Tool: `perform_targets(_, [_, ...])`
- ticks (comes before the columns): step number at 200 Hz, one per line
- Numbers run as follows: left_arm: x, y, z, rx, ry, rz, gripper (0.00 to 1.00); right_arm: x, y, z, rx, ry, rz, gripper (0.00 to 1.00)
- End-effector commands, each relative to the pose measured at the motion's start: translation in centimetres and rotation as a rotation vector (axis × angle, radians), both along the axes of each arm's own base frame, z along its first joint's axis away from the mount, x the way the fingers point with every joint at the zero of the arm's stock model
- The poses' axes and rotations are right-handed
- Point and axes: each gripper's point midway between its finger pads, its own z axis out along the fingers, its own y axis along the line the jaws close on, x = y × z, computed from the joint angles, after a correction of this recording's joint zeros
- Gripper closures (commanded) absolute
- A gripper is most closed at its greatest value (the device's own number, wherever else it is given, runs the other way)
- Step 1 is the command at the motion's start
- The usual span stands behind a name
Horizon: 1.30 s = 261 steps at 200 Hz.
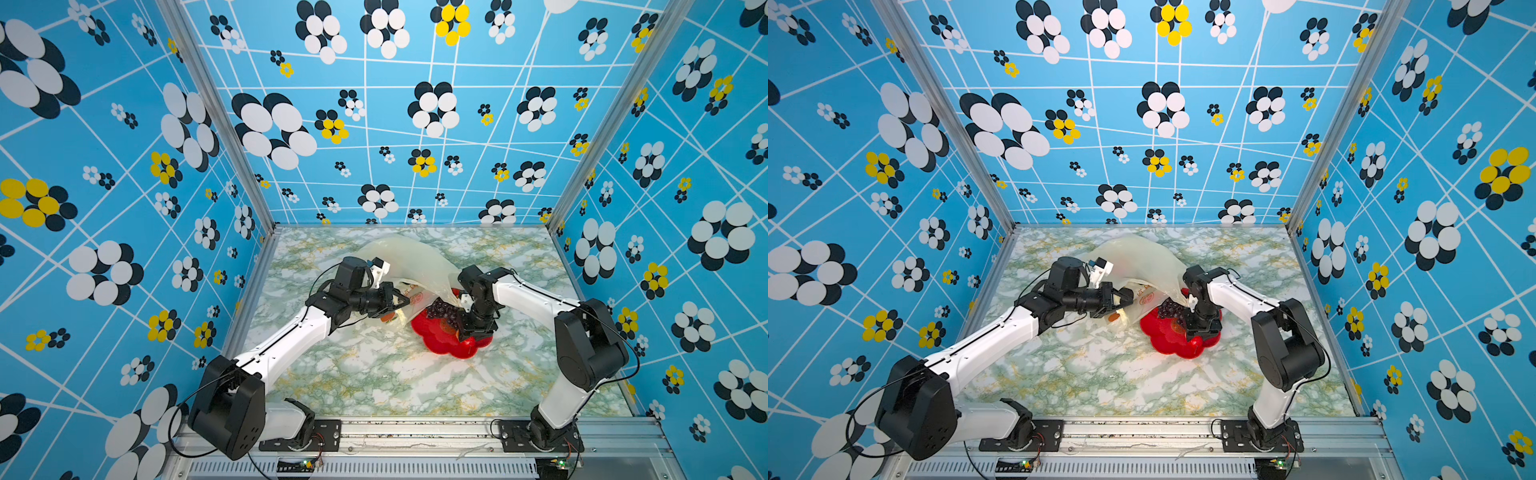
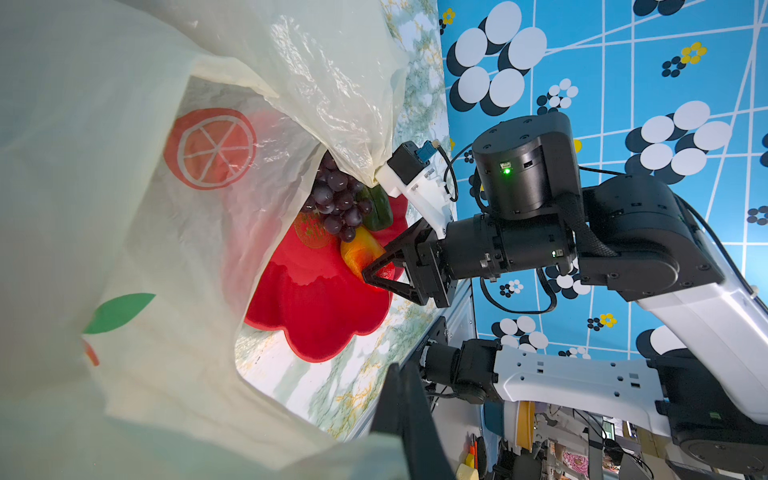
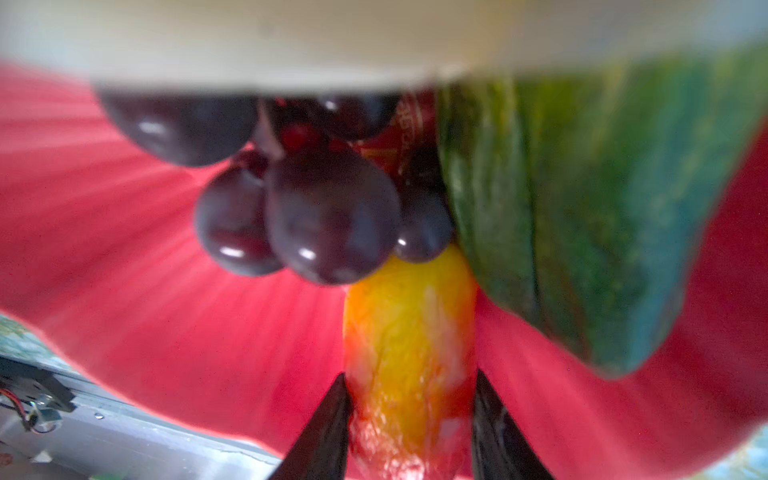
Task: Place the fruits into the plastic bag
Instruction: 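Lower the right gripper onto the red-yellow mango on the plate and grasp it, then lift the red-yellow mango and carry it into the bag mouth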
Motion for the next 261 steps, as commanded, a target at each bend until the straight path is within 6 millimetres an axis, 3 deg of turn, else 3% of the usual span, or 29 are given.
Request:
perform_targets(1, [-0.1, 0.3, 0.5, -0.014, -0.011, 0.01, 1.0, -0.3, -0.3, 2.3, -0.008, -0.032, 0.0, 0.61])
perform_targets(64, [-0.7, 0.8, 1.1, -0.023, -0.032, 0.016, 1.0, -1.3, 0.6, 7.1, 0.109, -0.089, -0.022, 0.63])
perform_targets(121, [-0.8, 0.7, 1.4, -0.029, -0.036, 0.014, 1.0, -0.2, 5.9, 12.1, 0.439, -0.142, -0.066, 0.63])
perform_targets(161, [-0.9, 0.8, 1.6, -0.031, -0.04, 0.015, 1.0, 1.0, 8.9, 14.7, 0.627, -0.149, -0.09, 0.63])
perform_targets(217, [-0.9, 0.7, 1.8, -0.04, -0.045, 0.011, 1.0, 3.4, 12.0, 16.4, 0.817, -0.14, -0.159, 0.64])
perform_targets(261, [-1.0, 0.6, 2.0, -0.045, -0.046, 0.01, 1.0, 5.1, 13.0, 17.1, 0.876, -0.153, -0.203, 0.64])
